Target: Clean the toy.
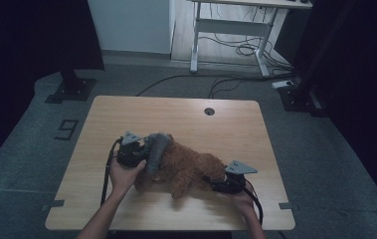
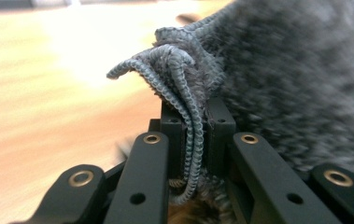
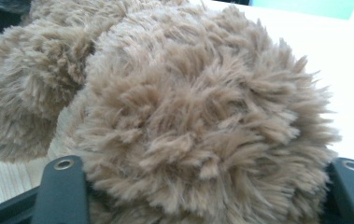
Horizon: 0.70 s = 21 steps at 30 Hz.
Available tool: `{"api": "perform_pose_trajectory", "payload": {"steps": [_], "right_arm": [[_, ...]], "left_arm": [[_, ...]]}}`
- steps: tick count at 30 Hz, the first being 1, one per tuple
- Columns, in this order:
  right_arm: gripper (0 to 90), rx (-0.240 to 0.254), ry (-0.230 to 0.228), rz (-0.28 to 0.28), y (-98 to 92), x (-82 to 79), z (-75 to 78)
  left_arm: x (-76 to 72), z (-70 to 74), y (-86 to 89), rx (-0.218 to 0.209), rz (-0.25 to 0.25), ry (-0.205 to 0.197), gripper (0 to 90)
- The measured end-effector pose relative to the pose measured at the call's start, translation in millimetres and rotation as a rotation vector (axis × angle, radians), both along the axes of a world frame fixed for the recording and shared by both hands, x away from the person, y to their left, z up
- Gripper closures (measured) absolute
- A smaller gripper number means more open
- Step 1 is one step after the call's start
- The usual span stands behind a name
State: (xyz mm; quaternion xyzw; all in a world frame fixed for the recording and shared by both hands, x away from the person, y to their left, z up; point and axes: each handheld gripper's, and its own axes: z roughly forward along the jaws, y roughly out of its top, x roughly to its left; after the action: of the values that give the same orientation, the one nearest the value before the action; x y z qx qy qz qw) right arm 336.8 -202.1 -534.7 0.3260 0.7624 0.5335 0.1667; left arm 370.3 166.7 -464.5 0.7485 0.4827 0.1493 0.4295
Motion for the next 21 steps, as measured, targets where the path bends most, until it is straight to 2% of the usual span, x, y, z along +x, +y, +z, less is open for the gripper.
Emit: {"api": "perform_pose_trajectory", "payload": {"steps": [2, 3, 5, 8, 10, 11, 13, 17, 21], "right_arm": [[30.9, 0.003, 0.002, 0.002, -0.8, 0.4, -0.5], [30.8, 0.006, 0.001, 0.001, -0.6, 0.4, -0.8], [30.8, 0.004, -0.005, 0.001, -0.1, 0.4, -1.0], [30.8, 0.006, -0.006, -0.002, 0.2, 0.5, -1.2], [31.1, -0.001, -0.010, -0.001, 0.7, 0.5, -0.6], [31.5, -0.007, -0.019, -0.001, 1.4, 1.0, -0.2], [33.2, -0.019, -0.039, 0.000, 4.0, 3.0, 0.8], [34.7, -0.052, -0.065, -0.001, 10.8, 8.4, 4.4], [34.7, -0.074, -0.087, -0.001, 15.9, 14.2, 6.2]], "left_arm": [[2.2, -14.1, 6.3, -0.017, -0.007, 0.051, 80.6], [2.4, -21.8, 6.8, -0.009, -0.014, 0.071, 80.6], [1.9, -28.7, 5.3, 0.006, -0.017, 0.078, 80.6], [4.1, -28.9, 7.5, 0.004, -0.019, 0.089, 80.6], [4.5, -25.1, 11.3, -0.023, -0.012, 0.092, 80.5], [3.2, -19.7, 14.0, -0.051, -0.009, 0.074, 80.5], [0.0, -6.6, 14.4, -0.076, -0.009, 0.034, 80.3], [-5.0, 19.3, 7.4, -0.088, -0.025, -0.046, 80.3], [-7.8, 46.6, -12.9, -0.109, -0.084, -0.120, 80.2]]}}
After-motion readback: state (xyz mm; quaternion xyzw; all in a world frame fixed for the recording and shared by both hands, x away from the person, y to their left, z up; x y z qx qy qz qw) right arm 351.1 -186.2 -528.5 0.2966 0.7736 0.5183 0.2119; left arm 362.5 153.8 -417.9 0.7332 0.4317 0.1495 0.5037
